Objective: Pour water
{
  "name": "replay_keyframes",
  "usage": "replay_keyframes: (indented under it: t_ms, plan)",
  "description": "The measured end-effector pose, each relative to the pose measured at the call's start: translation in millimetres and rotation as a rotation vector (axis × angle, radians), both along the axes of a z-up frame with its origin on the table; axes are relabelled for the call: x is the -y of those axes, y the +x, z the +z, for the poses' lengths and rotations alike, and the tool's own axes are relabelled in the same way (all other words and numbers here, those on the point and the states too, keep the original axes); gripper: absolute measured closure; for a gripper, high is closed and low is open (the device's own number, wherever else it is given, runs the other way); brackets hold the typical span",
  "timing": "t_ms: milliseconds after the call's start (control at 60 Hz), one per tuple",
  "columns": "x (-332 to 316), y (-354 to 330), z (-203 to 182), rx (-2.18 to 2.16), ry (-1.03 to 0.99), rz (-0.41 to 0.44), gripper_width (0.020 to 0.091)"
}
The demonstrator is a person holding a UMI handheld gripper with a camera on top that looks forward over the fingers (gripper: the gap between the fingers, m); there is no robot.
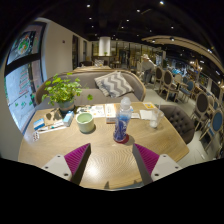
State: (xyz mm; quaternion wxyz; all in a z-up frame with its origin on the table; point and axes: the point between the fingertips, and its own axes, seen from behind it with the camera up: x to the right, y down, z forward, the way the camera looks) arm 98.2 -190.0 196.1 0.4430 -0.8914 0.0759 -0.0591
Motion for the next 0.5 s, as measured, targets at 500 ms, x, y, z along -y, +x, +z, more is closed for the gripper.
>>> replay_keyframes:
  t_ms: [500]
  plan:
    - [41.5, -40.4, 35.1, 0.023, -0.001, 0.027, 0.0251]
